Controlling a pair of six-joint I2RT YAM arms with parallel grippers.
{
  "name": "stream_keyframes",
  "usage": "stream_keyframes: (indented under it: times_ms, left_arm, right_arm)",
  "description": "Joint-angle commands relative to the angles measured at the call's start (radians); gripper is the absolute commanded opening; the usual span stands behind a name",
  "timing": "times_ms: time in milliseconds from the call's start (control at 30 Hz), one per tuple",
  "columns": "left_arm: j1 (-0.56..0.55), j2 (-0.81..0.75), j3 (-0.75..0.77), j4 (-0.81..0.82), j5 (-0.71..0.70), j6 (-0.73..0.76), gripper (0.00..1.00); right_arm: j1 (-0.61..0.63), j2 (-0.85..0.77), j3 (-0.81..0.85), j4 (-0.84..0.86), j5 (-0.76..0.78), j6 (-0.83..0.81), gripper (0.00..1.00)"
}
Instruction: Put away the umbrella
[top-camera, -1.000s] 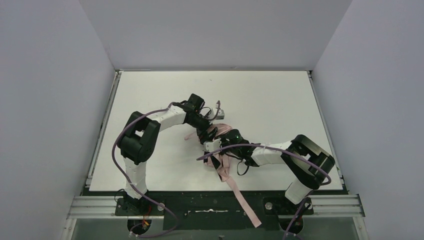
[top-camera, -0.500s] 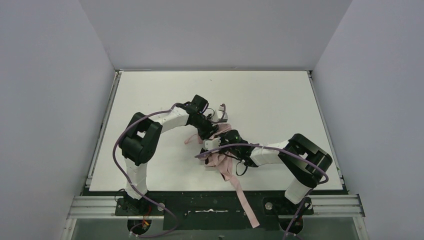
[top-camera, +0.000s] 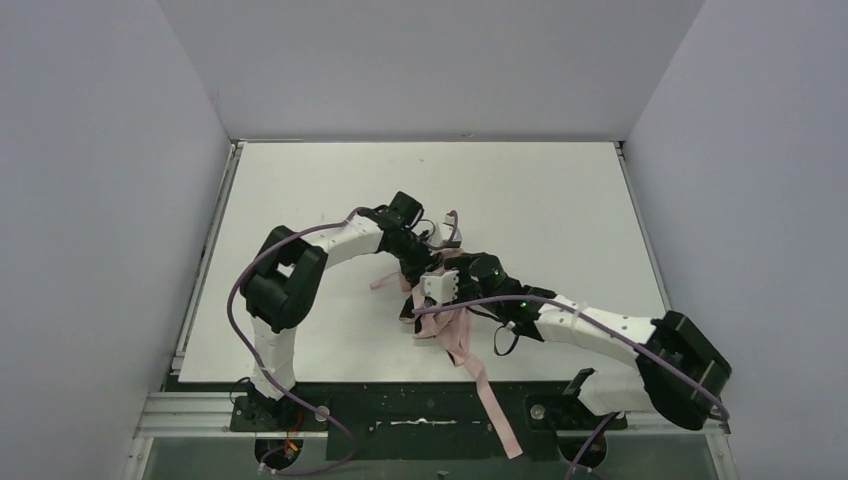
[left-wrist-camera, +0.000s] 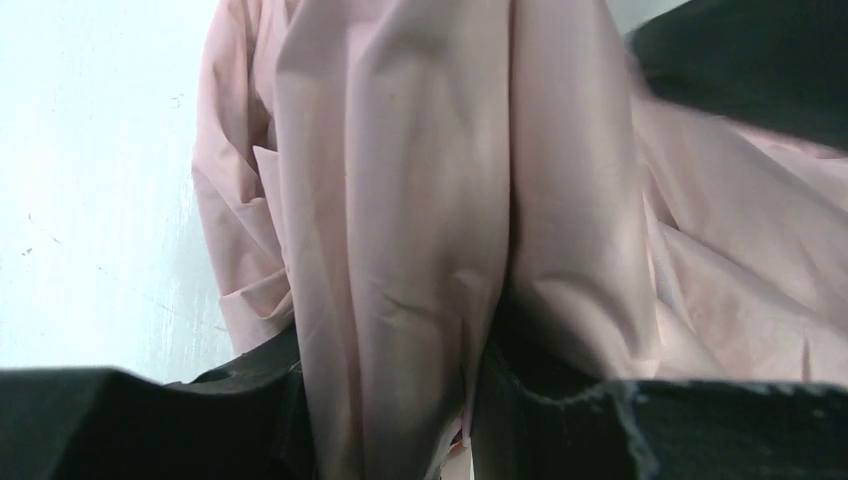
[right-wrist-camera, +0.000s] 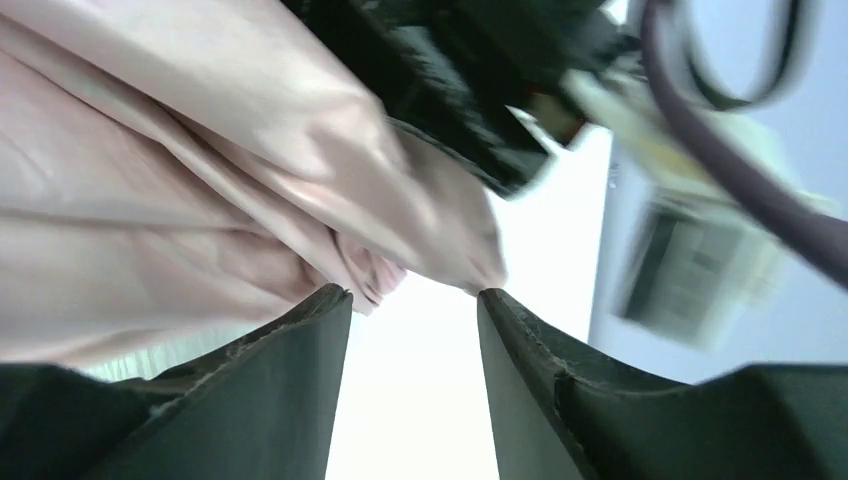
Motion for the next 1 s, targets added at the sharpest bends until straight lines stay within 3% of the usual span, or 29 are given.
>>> stream_keyframes:
  times_ms: [0,100,267,400,600,800,967]
  left_arm:
    - [-0.023,0.033,0.001,-0.053,-0.037,0.004,0.16]
    - [-0.023,0.021,0.004,-0.046,-0.066,-0.008,0.14]
    - [-0.023,-0.021,-0.011,0.015,-0.135,-0.047,0.16]
    - [-0.019,-0.046,-0.030,0.057,-0.193,-0.095,0.07]
    - [-0.015,-0.050,-0.018,0.050,-0.209,-0.110,0.08]
    - [-0.014,-0.044,-0.007,0.047,-0.216,-0.116,0.10]
    - [0.000,-0.021,0.039,0.036,-0.242,-0.130,0.10]
  right_arm:
    - [0.017,-0.202,0.011,-0.166,-0.004,0.056,0.50]
    - [0.024,-0.312,0.033,-0.268,0.011,0.199,0.50]
    - [0.025,-0.447,0.096,-0.321,0.110,0.738,0.48]
    - [0.025,-0.453,0.141,-0.479,0.219,1.155,0.46]
    - [0.024,-0.448,0.096,-0.637,0.316,1.613,0.55]
    - [0.025,-0.433,0.026,-0.701,0.176,1.833,0.59]
    - [0.024,-0.371,-0.016,-0.703,0.059,1.870,0.59]
